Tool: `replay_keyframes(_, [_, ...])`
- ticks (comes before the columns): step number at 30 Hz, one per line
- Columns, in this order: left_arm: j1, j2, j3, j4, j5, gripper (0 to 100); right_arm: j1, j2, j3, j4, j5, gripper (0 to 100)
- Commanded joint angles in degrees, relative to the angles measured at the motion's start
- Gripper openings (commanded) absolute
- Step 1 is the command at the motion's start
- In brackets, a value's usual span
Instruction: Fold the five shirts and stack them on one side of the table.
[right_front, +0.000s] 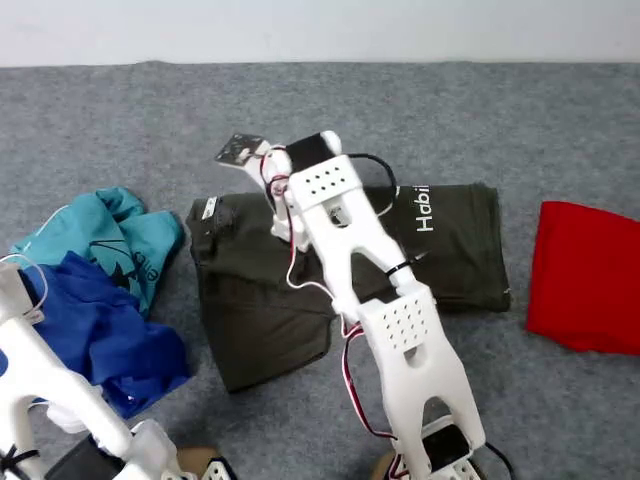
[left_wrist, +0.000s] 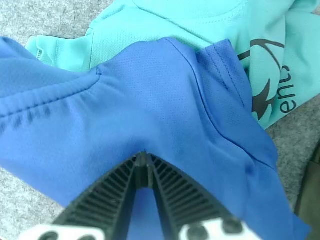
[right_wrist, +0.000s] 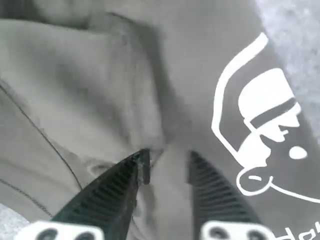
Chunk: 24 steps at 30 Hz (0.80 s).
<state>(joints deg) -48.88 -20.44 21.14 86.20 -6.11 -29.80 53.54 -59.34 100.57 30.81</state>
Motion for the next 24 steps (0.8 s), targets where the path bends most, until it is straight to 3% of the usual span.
replay_keyframes(1, [0.0, -1.85, -0.31, -0.18, -0.26, 1, 0.31, -4.88, -0.79, 2.51, -0.35, 22.2])
replay_keyframes(10, [0.09, -1.76, -0.31, -0.44, -0.26, 1, -0.13, -14.29, 7.82, 2.42, -0.35, 21.4])
replay_keyframes(16, [0.09, -1.76, -0.31, -0.79, -0.26, 1, -0.22, -16.92, 19.52, 2.42, -0.35, 0.2])
replay_keyframes(24, [-0.53, -2.2, -0.66, -1.14, -0.18, 1, -1.63, -23.69, 30.68, 2.42, -0.26, 0.9])
